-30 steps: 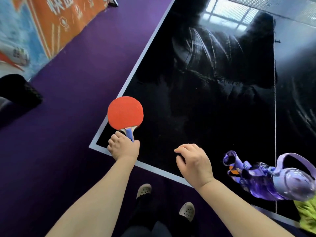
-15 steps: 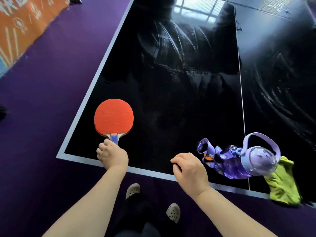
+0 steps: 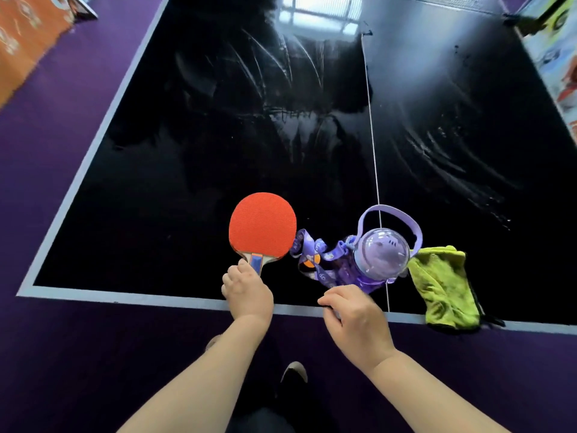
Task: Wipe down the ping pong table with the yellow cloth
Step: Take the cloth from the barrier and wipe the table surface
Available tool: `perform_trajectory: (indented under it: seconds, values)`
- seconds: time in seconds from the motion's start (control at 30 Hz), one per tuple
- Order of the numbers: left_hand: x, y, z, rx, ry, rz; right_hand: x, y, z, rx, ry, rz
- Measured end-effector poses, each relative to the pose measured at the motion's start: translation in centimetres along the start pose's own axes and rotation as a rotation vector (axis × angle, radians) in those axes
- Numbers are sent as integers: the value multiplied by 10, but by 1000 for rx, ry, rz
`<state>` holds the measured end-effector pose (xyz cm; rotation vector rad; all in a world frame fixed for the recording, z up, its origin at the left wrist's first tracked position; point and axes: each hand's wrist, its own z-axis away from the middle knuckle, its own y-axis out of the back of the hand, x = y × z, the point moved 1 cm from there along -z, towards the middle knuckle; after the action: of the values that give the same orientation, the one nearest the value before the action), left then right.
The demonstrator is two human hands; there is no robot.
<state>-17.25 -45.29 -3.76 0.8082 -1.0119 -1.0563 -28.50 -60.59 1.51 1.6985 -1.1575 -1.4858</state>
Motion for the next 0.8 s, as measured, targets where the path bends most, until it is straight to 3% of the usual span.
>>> perform_trajectory:
  seconds: [0.53,0.8]
  values:
    - [71,-39,43,-85,-44,73,100,40,53,87,5,117]
    - [64,-28,72,37,-282,-108,148,59,61,116,-134,219]
